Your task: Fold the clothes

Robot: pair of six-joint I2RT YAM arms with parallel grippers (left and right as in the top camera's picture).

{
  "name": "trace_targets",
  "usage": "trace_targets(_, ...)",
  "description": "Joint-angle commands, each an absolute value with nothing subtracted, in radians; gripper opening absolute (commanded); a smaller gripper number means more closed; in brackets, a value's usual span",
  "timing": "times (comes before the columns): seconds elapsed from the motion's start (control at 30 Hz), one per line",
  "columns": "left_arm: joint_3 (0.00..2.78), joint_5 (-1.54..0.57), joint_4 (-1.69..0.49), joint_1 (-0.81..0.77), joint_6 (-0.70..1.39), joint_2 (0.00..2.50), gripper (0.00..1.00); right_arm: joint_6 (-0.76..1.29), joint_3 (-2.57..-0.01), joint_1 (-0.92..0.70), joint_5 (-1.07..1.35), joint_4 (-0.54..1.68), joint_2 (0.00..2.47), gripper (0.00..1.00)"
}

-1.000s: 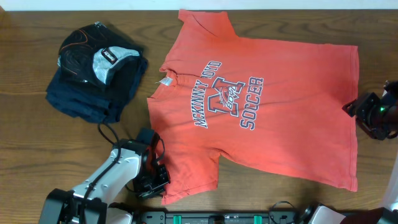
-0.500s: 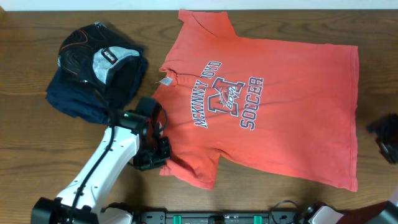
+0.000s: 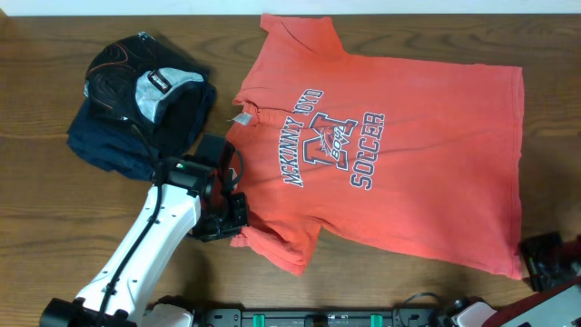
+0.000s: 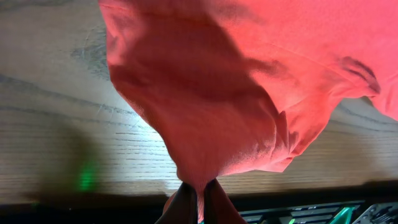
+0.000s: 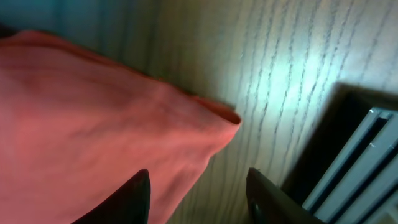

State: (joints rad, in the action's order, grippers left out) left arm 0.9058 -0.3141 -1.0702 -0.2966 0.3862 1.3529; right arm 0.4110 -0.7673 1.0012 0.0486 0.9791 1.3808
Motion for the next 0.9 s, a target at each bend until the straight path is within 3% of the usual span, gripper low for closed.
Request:
trace_targets(0.0,0.925,-0.301,-1.075,-0.298,0.362,1.343,0.06,0.446,-0.708,1.036,0.02,0.924,1.377,0.49)
trace_targets(0.17,0.925,-0.301,-1.077,-0.298,0.362,1.343,0.05,0.479,-0.595,1.067,-0.023,0.79,1.377,0.49)
trace_targets(0.47,0.925,-0.302,-1.078,-0.298,0.363,1.343,0.06,0.503,-0.559,1.083,-0.023,0.738,1.376,0.34)
trace_targets(0.6,0.925,-0.302,-1.079,-0.298,0.362,1.343,0.06,0.522,-0.559,1.082,-0.018,0.702,1.376,0.35)
trace_targets(0.73,0.925,-0.302,-1.086,-0.298,0.359,1.343,0.06,0.519,-0.559,1.081,-0.019,0.701,1.376,0.27)
trace_targets(0.87,0.925,-0.302,-1.091,-0.298,0.359,1.343,0.06,0.517,-0.559,1.081,-0.012,0.694,1.376,0.01)
